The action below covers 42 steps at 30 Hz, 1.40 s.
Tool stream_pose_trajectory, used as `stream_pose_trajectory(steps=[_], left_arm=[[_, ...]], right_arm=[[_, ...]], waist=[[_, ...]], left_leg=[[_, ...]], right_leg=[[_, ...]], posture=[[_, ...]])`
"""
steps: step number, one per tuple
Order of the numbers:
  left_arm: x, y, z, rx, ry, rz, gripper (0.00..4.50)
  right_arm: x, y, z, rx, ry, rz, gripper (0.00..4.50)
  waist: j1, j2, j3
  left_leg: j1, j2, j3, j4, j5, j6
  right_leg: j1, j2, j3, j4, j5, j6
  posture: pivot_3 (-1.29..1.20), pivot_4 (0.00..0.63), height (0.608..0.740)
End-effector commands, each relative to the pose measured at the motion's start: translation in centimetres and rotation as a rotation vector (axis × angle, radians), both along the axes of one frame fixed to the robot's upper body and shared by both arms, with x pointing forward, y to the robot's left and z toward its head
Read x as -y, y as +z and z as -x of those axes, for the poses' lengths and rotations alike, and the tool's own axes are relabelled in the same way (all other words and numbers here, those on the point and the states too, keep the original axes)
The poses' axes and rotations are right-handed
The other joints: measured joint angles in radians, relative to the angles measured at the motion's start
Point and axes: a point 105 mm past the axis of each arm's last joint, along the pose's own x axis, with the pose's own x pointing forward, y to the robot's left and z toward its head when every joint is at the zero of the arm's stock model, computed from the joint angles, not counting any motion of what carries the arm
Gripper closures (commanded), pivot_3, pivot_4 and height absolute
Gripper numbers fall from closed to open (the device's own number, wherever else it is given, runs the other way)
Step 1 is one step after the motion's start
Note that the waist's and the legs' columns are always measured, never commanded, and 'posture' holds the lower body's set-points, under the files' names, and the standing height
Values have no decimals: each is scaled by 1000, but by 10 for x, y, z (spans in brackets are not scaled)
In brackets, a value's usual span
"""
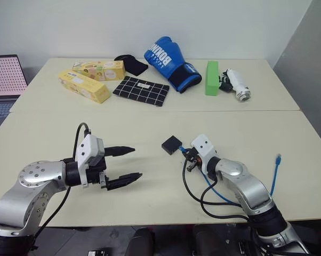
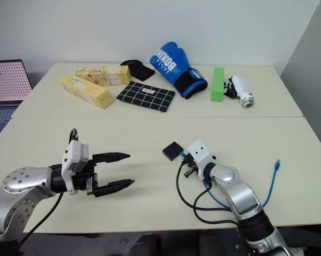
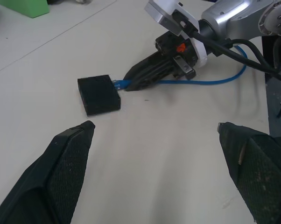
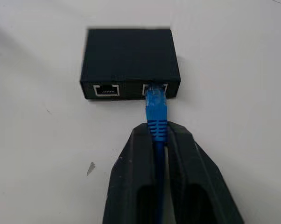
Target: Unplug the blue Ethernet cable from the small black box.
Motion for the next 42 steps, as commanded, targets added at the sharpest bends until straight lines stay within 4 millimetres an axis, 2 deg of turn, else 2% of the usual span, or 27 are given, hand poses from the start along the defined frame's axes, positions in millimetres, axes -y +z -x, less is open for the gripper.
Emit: stream_pose_trajectory(steps=[1, 5, 13, 17, 24, 27, 30, 37, 42], left_arm=[[-11, 4, -10, -42, 85, 92, 0], [-11, 9, -12, -140, 93, 211, 0], [9, 19, -5, -265, 14, 341, 0], [19, 19, -3, -294, 0, 384, 0], [26, 18, -5, -304, 0, 447, 0], [27, 18, -7, -313, 1, 466, 462], [29, 17, -7, -322, -9, 471, 1186], [34, 15, -7, -335, -29, 469, 2515], [34, 13, -8, -338, -26, 465, 3630]], right_arm=[[1, 34, 0, 156, 159, 40, 4420], [-4, 61, 6, 375, 391, 147, 4426], [-21, 88, 17, 736, 745, 348, 4428], [-32, 98, 20, 852, 817, 381, 4429], [-38, 106, 23, 933, 837, 376, 4443], [-39, 107, 25, 949, 844, 370, 4443], [-42, 108, 27, 966, 851, 364, 4444], [-47, 110, 31, 1003, 861, 360, 4444], [-49, 111, 33, 1029, 861, 359, 4444]], waist=[[1, 0, 0], [0, 0, 0], [-1, 0, 0], [0, 0, 0], [2, 0, 0], [2, 0, 0], [1, 0, 0], [2, 0, 0], [1, 0, 0]], left_leg=[[0, 0, 0, 0, 0, 0], [0, 0, 0, 0, 0, 0], [0, 1, 0, 0, 0, 0], [0, 1, 0, 0, 0, 0], [0, 1, -1, 1, 0, 0], [0, 1, -1, 1, 0, 0], [0, 1, -1, 1, 0, 0], [0, 1, -1, 1, 0, 0], [0, 1, -1, 1, 0, 0]], right_leg=[[0, -1, 0, 0, 0, 0], [0, 0, -1, 0, 0, 0], [-1, -2, -1, 0, 0, 0], [0, -2, -1, 0, 0, 0], [0, -3, 0, 0, 0, 0], [0, -3, 0, 0, 0, 0], [0, -3, 0, 0, 0, 0], [0, -3, 0, 0, 0, 0], [0, -3, 0, 0, 0, 0]], posture=[[0, 150, 740], [0, 150, 740], [0, 150, 740], [0, 150, 740], [0, 150, 740], [0, 150, 740], [0, 150, 740], [0, 150, 740], [0, 150, 740]])
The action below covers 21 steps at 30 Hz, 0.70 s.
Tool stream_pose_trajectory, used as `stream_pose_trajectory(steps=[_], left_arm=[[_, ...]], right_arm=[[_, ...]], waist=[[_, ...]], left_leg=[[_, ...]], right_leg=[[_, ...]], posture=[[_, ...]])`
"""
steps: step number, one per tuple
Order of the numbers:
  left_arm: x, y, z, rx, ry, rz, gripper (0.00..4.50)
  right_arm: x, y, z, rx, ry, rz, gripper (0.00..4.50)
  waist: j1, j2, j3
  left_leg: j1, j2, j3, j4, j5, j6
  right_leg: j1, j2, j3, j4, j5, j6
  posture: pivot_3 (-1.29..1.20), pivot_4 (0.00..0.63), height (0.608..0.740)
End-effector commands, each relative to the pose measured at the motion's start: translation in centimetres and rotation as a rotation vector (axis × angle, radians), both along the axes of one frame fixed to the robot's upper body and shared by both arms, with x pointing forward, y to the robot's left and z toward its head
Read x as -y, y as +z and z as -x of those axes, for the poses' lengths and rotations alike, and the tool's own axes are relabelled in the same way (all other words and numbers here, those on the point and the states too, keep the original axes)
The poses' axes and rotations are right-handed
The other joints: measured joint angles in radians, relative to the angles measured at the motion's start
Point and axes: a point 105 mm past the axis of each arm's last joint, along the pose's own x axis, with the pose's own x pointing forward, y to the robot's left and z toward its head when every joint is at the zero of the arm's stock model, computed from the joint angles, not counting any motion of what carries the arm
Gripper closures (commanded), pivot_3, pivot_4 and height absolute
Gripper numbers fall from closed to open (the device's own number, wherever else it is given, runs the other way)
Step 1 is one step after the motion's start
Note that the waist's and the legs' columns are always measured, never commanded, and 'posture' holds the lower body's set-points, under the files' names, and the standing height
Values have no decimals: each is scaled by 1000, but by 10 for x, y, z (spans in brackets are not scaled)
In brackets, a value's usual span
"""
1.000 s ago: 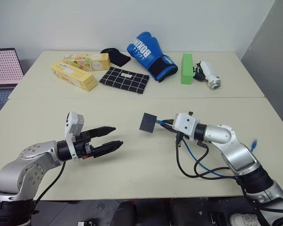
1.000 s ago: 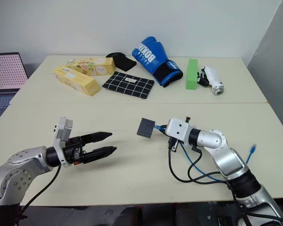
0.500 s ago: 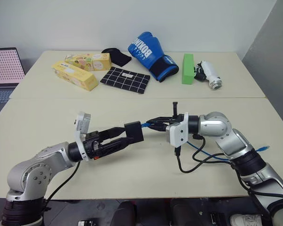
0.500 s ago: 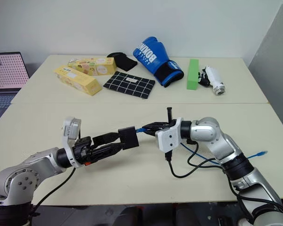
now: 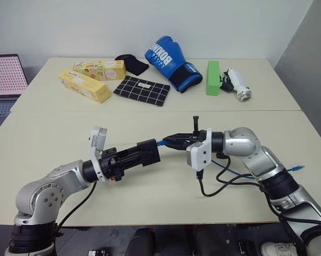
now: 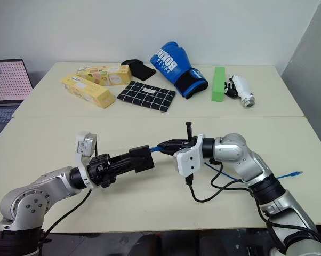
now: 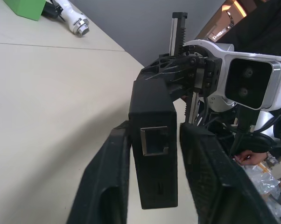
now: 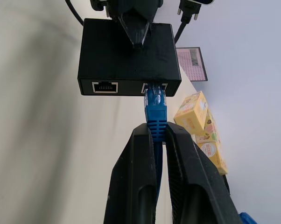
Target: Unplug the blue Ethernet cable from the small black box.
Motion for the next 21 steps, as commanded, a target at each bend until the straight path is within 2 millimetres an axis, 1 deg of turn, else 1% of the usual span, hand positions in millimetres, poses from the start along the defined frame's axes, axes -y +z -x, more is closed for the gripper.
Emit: stream_pose_trajectory(steps=[1, 5, 7, 8, 9, 12, 15, 16, 17, 18, 21], left_arm=[[3, 3, 1, 17, -20, 4, 3729], [1, 1, 2, 3, -22, -8, 3716], [1, 0, 2, 1, -28, -16, 3716], [1, 0, 1, 2, -29, -19, 3716], [0, 0, 0, 4, -31, -23, 3716], [0, -1, -3, 26, -47, -51, 3716], [4, -2, -8, 83, -79, -93, 3716], [7, -6, -11, 117, -99, -135, 3716], [9, -9, -13, 141, -114, -167, 3716], [11, -13, -13, 164, -149, -191, 3716], [18, -16, -15, 225, -212, -198, 3716]], right_arm=[[-3, 17, 6, 80, 30, -36, 4444], [-3, 13, 8, 123, 47, -4, 4445], [-3, 12, 8, 127, 51, -1, 3745], [-2, 11, 9, 120, 54, 4, 3658], [-1, 10, 9, 113, 56, 9, 3411], [3, 7, 10, 61, 53, 32, 2850], [18, 5, 13, -80, 24, 53, 2168], [27, 8, 14, -204, -13, 22, 1909], [33, 10, 16, -294, -31, 3, 1909], [38, 11, 19, -421, -56, -32, 1909], [43, 17, 25, -702, -97, -126, 1909]], waist=[[0, 0, 0], [0, 0, 0], [0, 0, 0], [0, 0, 0], [0, 0, 0], [0, 0, 0], [2, 0, 0], [4, 0, 0], [7, 0, 0], [9, 0, 0], [7, 0, 0]], left_leg=[[0, 0, 0, 0, 0, 0], [0, 0, 0, 0, 0, 0], [0, 0, 0, 0, 0, 0], [0, 0, 0, 0, 0, 0], [0, 0, 0, 0, 0, 0], [0, -1, 0, 0, 0, 0], [0, -1, 0, 0, 0, 0], [0, -1, 0, 0, 0, 0], [0, -1, -1, 0, 0, 0], [0, -2, -1, 0, 0, 0], [0, -2, -1, 0, 0, 0]], right_leg=[[0, 0, 0, 0, 0, 0], [0, 0, 0, 0, 0, 0], [0, 0, 0, 0, 0, 0], [0, 0, 0, 0, 0, 0], [0, 0, 0, 0, 0, 0], [0, 0, 0, 0, 0, 0], [1, 0, 0, 0, 0, 0], [1, 0, 0, 0, 0, 0], [1, 0, 0, -1, 0, 0], [2, -1, 0, -1, 0, 0], [2, -1, 0, -1, 0, 0]], posture=[[0, 150, 740], [0, 150, 740], [0, 150, 740], [0, 150, 740], [0, 150, 740], [0, 150, 740], [0, 150, 740], [0, 150, 740], [0, 150, 740], [0, 150, 740], [0, 150, 740]])
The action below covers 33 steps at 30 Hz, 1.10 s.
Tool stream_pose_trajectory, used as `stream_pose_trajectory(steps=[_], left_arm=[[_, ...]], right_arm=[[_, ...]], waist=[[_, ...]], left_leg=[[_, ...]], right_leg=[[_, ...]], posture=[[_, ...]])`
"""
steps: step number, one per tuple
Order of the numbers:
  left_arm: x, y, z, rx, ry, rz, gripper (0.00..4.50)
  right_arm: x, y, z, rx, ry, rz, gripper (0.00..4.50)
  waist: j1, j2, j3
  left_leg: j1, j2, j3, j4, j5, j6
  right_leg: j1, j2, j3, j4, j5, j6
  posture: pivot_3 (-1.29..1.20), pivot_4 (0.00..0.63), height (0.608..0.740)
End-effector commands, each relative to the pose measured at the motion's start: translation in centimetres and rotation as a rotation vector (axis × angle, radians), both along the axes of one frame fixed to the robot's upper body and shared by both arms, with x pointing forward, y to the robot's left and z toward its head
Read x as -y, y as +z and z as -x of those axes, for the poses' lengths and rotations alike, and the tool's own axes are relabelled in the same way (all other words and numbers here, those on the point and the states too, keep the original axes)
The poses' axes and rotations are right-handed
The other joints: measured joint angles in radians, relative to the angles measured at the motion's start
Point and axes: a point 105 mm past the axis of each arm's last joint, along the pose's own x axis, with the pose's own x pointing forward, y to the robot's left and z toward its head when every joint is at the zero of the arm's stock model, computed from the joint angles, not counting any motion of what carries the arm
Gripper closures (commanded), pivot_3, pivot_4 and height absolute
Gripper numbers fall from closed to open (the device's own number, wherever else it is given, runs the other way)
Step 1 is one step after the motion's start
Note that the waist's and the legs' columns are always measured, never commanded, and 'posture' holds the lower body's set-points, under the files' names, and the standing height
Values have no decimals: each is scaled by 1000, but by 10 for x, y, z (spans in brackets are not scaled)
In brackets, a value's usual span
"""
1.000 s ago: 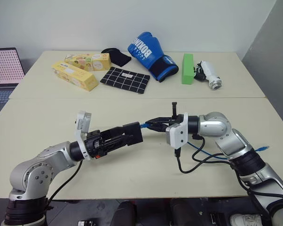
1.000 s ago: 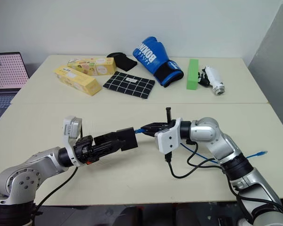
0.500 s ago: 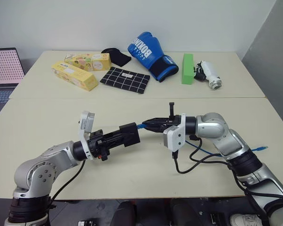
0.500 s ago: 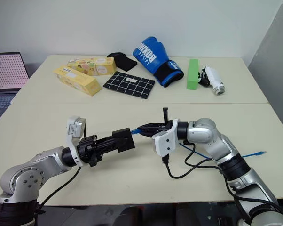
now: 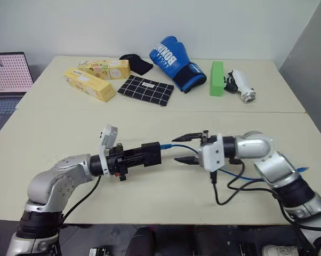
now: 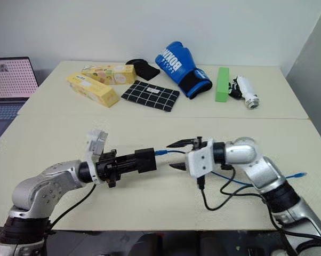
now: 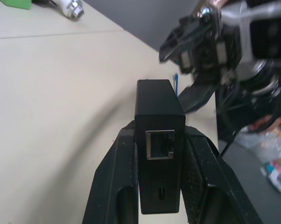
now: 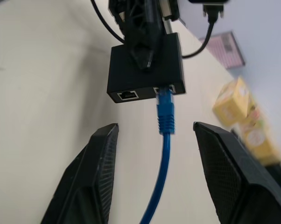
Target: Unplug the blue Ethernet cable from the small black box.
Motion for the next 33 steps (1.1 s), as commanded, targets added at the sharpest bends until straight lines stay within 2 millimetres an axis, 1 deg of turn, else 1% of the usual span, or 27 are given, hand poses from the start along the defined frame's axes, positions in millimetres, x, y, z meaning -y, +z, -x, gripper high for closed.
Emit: stream_pose_trajectory(steps=[1, 3, 5, 10, 15, 20, 33], left_arm=[[11, 3, -2, 107, -102, -8, 3716], [18, 5, -3, 153, -154, 0, 3716], [21, 8, -4, 178, -183, 22, 3716], [18, 12, -2, 183, -223, 52, 3716], [14, 12, 0, 175, -244, 60, 3716], [13, 13, 0, 175, -250, 68, 3716], [12, 11, -1, 177, -245, 72, 3716]], right_arm=[[1, 25, 10, -292, -43, -166, 1909], [-3, 30, 11, -452, -85, -264, 1909], [-5, 30, 12, -548, -113, -315, 1909], [-9, 21, 14, -649, -165, -338, 1909], [-11, 15, 20, -720, -152, -311, 1909], [-9, 5, 17, -750, -170, -277, 1909], [-16, 3, 20, -768, -143, -255, 1909]], waist=[[-4, 0, 0], [-8, 0, 0], [-9, 0, 0], [-9, 0, 0], [-8, 0, 0], [-8, 0, 0], [-9, 0, 0]], left_leg=[[0, 0, 0, 0, 0, 0], [0, 1, 0, 0, 0, 0], [0, 0, 0, 0, 0, 0], [-1, 0, 0, -1, 0, 0], [-2, 0, 1, 0, 0, 0], [-2, 0, 1, 0, 0, 0], [-2, 0, 1, -1, 0, 0]], right_leg=[[0, 0, 0, 0, 0, 0], [0, 0, 0, 0, 0, 0], [-1, 1, 0, 0, 0, 0], [-2, 2, 0, 0, 0, -1], [-3, 2, -1, 0, 0, 0], [-3, 2, -1, 0, 0, 0], [-4, 2, -1, 0, 0, 0]], posture=[[0, 150, 740], [0, 150, 740], [0, 150, 740], [0, 150, 740], [0, 150, 740], [0, 150, 740], [0, 150, 740]])
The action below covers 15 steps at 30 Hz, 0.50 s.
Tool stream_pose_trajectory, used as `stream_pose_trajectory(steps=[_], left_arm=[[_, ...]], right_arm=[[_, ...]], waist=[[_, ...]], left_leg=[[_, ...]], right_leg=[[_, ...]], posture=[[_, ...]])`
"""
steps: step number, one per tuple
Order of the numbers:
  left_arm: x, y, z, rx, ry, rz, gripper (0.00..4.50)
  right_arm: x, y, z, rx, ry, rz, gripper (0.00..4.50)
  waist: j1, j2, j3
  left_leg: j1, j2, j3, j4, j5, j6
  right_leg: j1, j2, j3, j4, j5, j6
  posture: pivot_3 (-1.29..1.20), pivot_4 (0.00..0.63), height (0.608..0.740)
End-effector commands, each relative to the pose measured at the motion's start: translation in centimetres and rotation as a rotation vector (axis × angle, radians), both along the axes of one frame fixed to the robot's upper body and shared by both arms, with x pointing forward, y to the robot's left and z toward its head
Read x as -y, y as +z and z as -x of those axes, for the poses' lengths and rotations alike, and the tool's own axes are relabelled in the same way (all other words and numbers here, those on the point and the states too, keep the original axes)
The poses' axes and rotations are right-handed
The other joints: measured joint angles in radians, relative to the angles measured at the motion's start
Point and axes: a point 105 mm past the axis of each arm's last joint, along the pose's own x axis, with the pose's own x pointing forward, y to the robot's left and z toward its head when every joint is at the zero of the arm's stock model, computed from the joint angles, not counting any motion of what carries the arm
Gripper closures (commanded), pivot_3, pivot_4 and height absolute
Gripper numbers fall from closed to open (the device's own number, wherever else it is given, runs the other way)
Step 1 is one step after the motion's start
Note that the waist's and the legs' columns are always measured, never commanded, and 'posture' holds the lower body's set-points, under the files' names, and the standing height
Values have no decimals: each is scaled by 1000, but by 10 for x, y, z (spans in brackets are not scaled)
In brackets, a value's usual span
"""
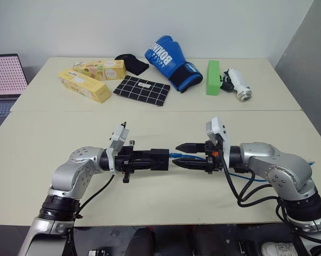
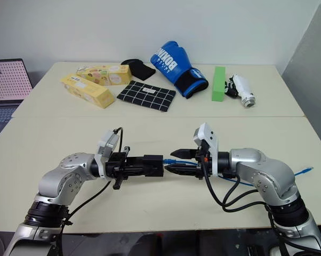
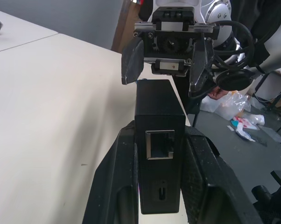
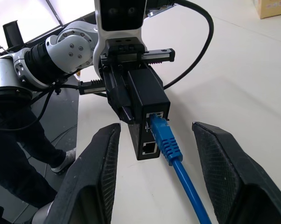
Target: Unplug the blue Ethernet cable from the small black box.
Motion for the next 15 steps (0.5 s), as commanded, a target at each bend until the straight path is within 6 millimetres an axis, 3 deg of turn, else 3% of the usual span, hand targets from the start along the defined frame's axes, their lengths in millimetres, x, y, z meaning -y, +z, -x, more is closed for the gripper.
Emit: stream_pose_trajectory(steps=[1, 15], left_arm=[[-2, 9, -1, 46, -2, 21, 3716], [-1, 6, 0, 45, -3, 21, 3716]], right_arm=[[-4, 8, 1, 31, 20, -15, 1909], [-7, 4, -1, 30, 35, 3, 1909]], waist=[[0, 0, 0], [0, 0, 0]], left_leg=[[0, 0, 0, 0, 0, 0], [0, 0, 0, 0, 0, 0]], right_leg=[[0, 0, 0, 0, 0, 0], [0, 0, 0, 0, 0, 0]], posture=[[0, 150, 740], [0, 150, 740]])
